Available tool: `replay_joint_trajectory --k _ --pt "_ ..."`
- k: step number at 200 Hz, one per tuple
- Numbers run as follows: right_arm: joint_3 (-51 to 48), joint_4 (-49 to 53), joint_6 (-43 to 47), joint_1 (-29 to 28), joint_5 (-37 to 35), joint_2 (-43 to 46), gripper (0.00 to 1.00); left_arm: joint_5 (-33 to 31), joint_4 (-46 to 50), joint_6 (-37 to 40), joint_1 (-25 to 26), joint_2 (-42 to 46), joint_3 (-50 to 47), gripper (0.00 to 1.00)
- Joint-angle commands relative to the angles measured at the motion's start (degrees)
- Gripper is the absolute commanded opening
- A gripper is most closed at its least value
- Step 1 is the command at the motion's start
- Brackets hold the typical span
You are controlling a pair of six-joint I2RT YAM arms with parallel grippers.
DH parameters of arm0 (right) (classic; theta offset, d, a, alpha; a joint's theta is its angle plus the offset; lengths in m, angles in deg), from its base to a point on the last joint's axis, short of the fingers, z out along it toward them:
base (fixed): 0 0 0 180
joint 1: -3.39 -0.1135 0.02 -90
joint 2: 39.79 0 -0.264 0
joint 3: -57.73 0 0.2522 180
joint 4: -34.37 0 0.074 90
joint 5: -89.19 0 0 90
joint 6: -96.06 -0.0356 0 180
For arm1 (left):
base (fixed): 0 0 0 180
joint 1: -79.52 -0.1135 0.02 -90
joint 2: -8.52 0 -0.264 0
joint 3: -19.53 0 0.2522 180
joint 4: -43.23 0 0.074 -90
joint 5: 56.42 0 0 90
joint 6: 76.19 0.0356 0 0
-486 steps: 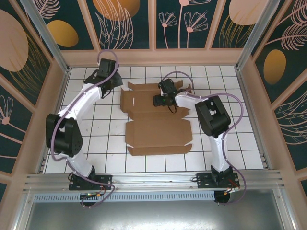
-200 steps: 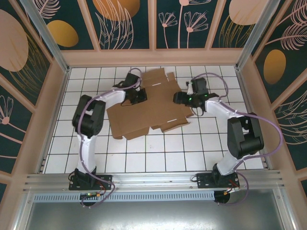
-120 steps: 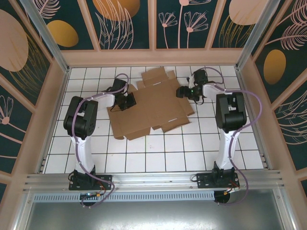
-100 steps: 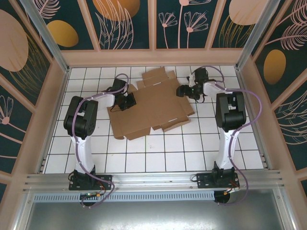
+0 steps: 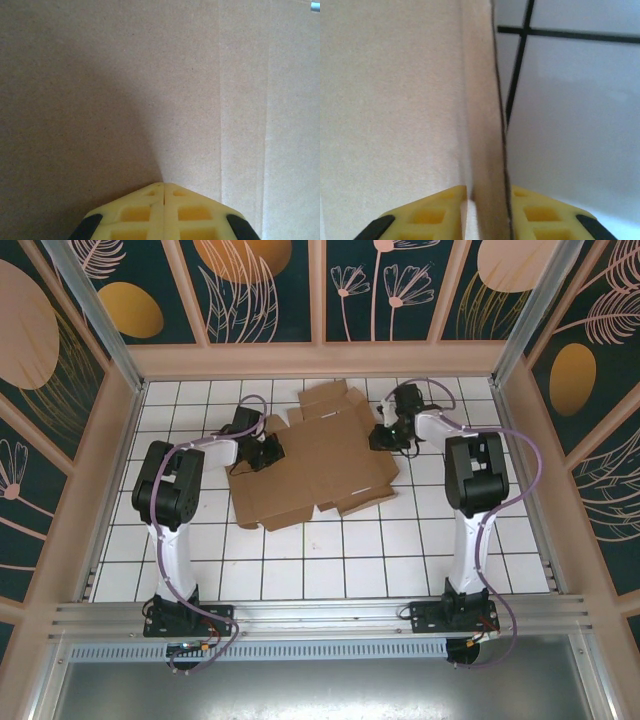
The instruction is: Fold the paper box
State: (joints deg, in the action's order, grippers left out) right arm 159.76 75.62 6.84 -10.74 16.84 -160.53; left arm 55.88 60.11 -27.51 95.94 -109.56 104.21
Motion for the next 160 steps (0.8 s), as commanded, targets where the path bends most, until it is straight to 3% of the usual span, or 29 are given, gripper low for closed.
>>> replay_joint_trajectory --k 1,24,63,86,112,140,160 --pt "4.8 3.2 5.4 -5.1 -14.8 3.3 0.18 3.4 0.6 -4.0 0.9 -0.6 -4.2 0.01" --pt "6.1 0.7 12.1 -10.2 -31.3 3.1 0.08 4.8 -0.2 -5.0 4.1 0.5 -4.8 0.00" --pt "1.2 -11.6 28.4 -16.3 -46.7 5.1 0.13 8.2 -6.8 -10.6 8.1 5.9 -9.5 0.00" --pt "-3.0 -19.6 35.0 -17.7 -49.4 8.2 0.13 5.1 -6.4 -10.0 7.9 13.3 -9.5 0.03" --pt "-3.1 -21.2 35.9 -18.2 -46.7 11.1 0.13 2.0 -7.0 -11.9 6.4 19.3 -6.8 0.13" --pt "-8.4 -28.9 41.8 -19.4 -45.7 14.8 0.13 1.7 -10.4 -17.1 2.6 19.4 -2.9 0.25" --pt "-10.4 -31.8 44.8 -20.0 -44.0 16.6 0.12 4.9 -10.4 -18.4 1.5 14.6 4.1 0.32"
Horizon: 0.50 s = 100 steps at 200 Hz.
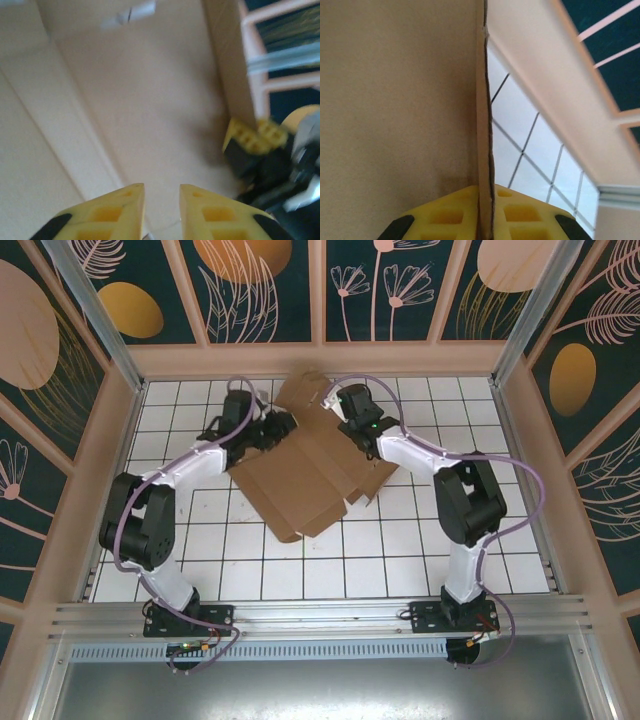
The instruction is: Fold the paper box
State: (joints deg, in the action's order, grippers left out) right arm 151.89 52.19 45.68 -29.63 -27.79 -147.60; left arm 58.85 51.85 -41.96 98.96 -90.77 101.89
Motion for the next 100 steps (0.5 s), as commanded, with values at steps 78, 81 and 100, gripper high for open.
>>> replay_joint_trajectory --k 78,81,100 --pt "-4.0 -10.4 9.2 -2.5 1.3 4.9 0.12 7.3 -0.3 -8.0 -0.3 -19.1 27.9 0.54" --pt "-4.0 -10.5 9.3 -2.4 1.3 4.9 0.12 7.2 0.2 -8.0 -0.2 -19.4 28.5 0.56" --pt "-4.1 -10.5 9.3 -2.7 1.5 4.9 0.12 6.7 1.5 -8.0 0.2 -21.6 31.8 0.62"
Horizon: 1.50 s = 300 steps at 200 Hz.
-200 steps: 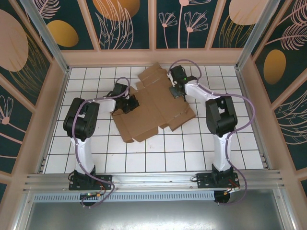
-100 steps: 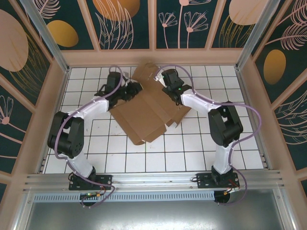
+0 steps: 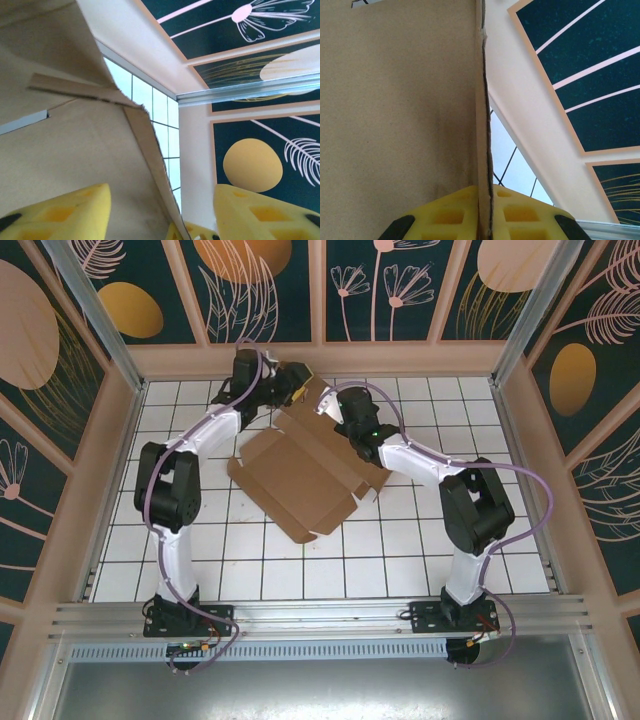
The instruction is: Fold the paper box
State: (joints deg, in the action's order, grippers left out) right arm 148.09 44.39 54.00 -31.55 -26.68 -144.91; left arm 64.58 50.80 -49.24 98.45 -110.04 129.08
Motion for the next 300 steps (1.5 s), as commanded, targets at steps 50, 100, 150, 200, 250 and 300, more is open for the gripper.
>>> replay_joint_trajectory --k 50,100,150,200,250,300 --pt "-1.6 -5.5 4.2 -2.3 -0.4 2.3 0.13 0.0 7.4 -0.8 1.0 -7.6 11.8 0.62" --pt "-2.1 -5.4 6.8 -3.0 1.1 3.0 0.16 -0.6 11.3 0.9 1.5 -10.3 12.7 0.45" --pt "-2.3 -2.7 5.8 -3.1 4.8 4.7 0.22 0.9 3.2 -1.2 1.6 -8.1 7.1 0.01" --pt "3.0 11.9 -20.6 -2.2 24.7 14.8 0.62 -1.9 -10.2 -3.7 1.5 -1.0 -4.3 0.00" --pt "-4.5 13.5 -44.3 -5.2 33.8 20.0 0.37 -9.9 -19.9 -7.7 0.9 5.2 -14.4 0.00" --pt "-13.6 13.5 -52.2 -16.0 29.0 12.9 0.07 -15.8 -22.9 -10.5 0.7 6.5 -18.6 0.00"
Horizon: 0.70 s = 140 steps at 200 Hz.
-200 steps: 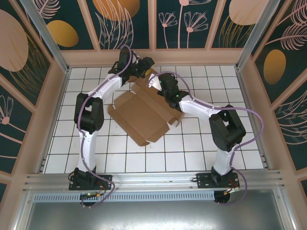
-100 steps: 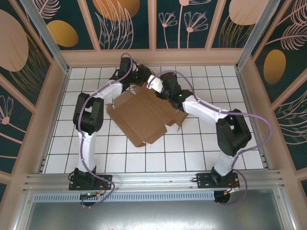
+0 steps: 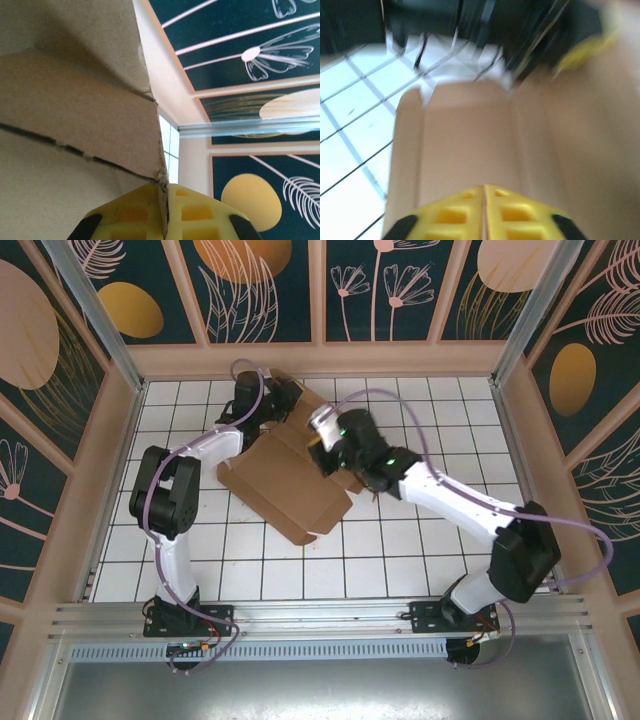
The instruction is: Fold the paper box
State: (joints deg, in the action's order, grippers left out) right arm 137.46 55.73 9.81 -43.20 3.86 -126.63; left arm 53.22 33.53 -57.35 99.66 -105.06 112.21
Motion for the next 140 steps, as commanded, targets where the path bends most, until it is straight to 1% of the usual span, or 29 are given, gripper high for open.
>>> replay_joint_trajectory --k 1,18,31,53,66,77,102,124,140 --pt "-3.0 2.2 -8.2 -4.5 -1.7 -5.7 0.07 -4.5 -5.8 -2.4 -0.5 1.5 -1.9 0.00" --pt "-2.6 3.0 -9.4 -6.5 -1.8 -11.2 0.07 -5.4 -7.9 -4.5 -0.9 1.4 -3.5 0.00" --pt "-1.8 4.1 -9.7 -7.5 -3.7 -15.3 0.06 -5.9 -9.2 -5.7 -1.3 1.5 -4.7 0.00" --pt "-2.3 4.7 -11.0 -7.8 -6.2 -20.1 0.03 -6.8 -8.4 -5.2 -1.7 2.7 -5.9 0.00" --pt "-2.5 6.2 -11.4 -8.0 -5.9 -22.4 0.02 -7.9 -7.9 -4.6 -1.9 3.8 -7.1 0.00" --pt "-3.0 7.8 -12.1 -8.0 -7.0 -23.6 0.01 -8.5 -7.6 -4.2 -2.3 4.8 -8.2 0.00" --pt "-6.5 9.9 -13.0 -6.8 -10.3 -22.4 0.00 -8.9 -6.8 -2.3 -2.8 7.2 -10.8 0.00" --pt "-9.8 10.5 -14.3 -3.1 -12.0 -18.9 0.00 -10.2 -6.5 -0.4 -3.3 9.2 -13.4 0.00" --pt "-10.7 11.3 -13.4 -0.4 -12.1 -16.9 0.03 -10.6 -6.2 0.4 -3.5 10.1 -14.9 0.00"
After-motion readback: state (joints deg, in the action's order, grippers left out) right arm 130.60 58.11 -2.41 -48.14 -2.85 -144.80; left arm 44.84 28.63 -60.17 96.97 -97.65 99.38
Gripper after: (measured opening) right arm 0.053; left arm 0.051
